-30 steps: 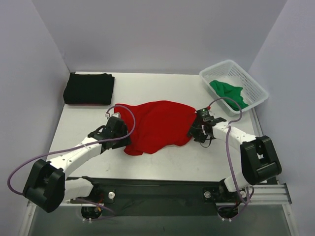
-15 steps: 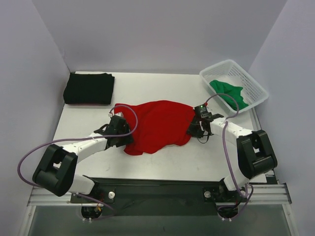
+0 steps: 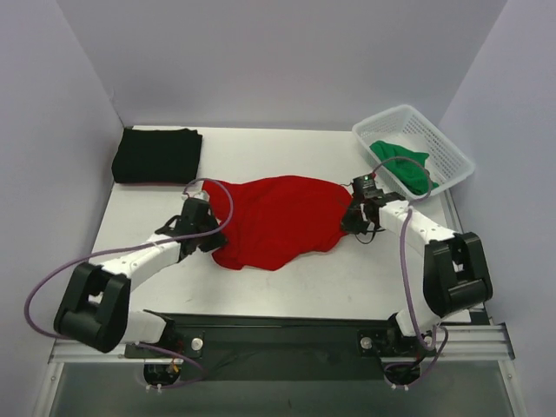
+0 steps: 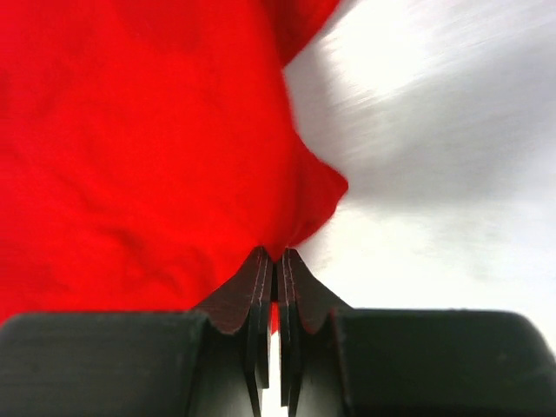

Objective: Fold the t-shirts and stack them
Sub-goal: Flatten out the tshirt

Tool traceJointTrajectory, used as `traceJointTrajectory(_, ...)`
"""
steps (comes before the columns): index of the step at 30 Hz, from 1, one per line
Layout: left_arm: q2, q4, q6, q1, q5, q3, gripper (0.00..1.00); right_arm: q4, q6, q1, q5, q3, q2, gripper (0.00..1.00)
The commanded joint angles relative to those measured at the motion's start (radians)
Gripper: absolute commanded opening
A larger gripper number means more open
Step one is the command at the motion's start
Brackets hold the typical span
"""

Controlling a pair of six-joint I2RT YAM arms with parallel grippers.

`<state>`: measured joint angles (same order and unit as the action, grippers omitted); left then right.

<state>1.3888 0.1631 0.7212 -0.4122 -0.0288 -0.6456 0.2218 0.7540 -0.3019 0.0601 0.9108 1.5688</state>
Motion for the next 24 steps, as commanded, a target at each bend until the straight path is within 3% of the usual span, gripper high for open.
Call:
traceJointTrajectory(1,-0.178,0.021,0.001,0.09,-0.028,-0.011,0.0,0.132,-0.037,0.055,-0.035,0.08,-0.148,0.0)
traceJointTrajectory(6,-0.374,0.139,-0.002,0.245,-0.082,0.02,0.04,0.218,-0.091,0.076,-0.057,0.134,-0.3,0.0)
traceJointTrajectory(8,-0.398,0.199,0.0,0.274,-0.071,0.027,0.21,0.254,-0.102,0.078,-0.085,0.132,-0.311,0.0)
traceJointTrajectory(9,-0.419,0.246,0.001,0.3,-0.066,0.034,0.42,0.261,-0.102,0.078,-0.083,0.117,-0.306,0.0)
traceJointTrajectory(12,-0.459,0.283,-0.026,0.305,-0.005,0.041,0.59,0.268,-0.097,0.078,-0.068,0.073,-0.268,0.08)
traceJointTrajectory(14,-0.465,0.303,-0.048,0.302,0.02,0.031,0.59,0.268,-0.087,0.073,-0.028,0.033,-0.225,0.26)
traceJointTrajectory(17,-0.441,0.349,-0.104,0.265,0.079,-0.017,0.6,0.264,-0.078,0.046,-0.02,-0.001,-0.193,0.34)
traceJointTrajectory(24,-0.354,0.333,-0.079,0.052,0.116,-0.031,0.54,0.252,-0.065,0.009,-0.028,-0.013,-0.194,0.36)
